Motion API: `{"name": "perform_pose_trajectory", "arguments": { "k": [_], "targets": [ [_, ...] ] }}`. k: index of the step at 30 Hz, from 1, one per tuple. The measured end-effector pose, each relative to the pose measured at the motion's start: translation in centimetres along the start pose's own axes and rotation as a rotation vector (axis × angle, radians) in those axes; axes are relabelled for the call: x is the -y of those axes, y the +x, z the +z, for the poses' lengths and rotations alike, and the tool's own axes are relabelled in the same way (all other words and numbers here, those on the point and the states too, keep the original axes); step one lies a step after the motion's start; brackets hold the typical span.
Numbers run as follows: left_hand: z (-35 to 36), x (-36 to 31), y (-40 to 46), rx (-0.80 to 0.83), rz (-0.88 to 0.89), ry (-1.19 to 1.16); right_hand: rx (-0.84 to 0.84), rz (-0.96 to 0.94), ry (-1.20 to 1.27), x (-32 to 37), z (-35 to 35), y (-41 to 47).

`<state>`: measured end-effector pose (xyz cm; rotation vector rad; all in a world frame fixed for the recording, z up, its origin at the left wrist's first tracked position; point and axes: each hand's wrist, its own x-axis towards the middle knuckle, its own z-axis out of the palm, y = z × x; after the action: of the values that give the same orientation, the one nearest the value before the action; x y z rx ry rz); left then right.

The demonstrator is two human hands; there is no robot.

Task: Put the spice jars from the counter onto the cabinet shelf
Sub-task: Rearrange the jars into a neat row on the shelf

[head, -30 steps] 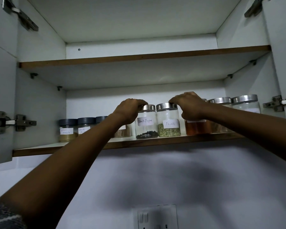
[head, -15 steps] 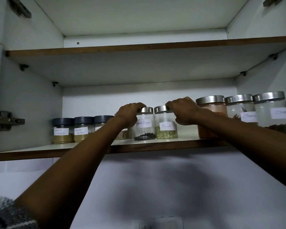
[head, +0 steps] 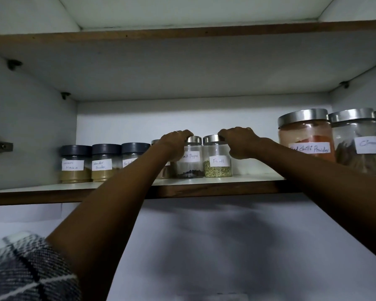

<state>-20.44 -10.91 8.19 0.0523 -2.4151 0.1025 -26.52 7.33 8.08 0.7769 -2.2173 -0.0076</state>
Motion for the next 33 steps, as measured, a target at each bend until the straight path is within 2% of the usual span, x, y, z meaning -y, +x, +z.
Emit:
{"name": "perform_pose_trajectory", "arguments": {
  "k": [12,24,28,33],
  "targets": [
    [1.6,0.2,1.6,0.076,-0.003,0.027,0.043,0.015,-0.052,0.1,2.1,2.0],
    [2.6,0.7,1.4,0.174,0.000,0.182,0.074,0.008,-0.087,0.3,3.5,1.6],
    [3.3,0.6,0.9,0.146,0.015,0.230,0.120,0.018,-0.104,0.6,4.0,1.2],
    [2.9,0.0,0.1,-0.036,0.083,0.270,0.055,0.017,-0.189,1.0,3.4,0.1]
  ]
}}
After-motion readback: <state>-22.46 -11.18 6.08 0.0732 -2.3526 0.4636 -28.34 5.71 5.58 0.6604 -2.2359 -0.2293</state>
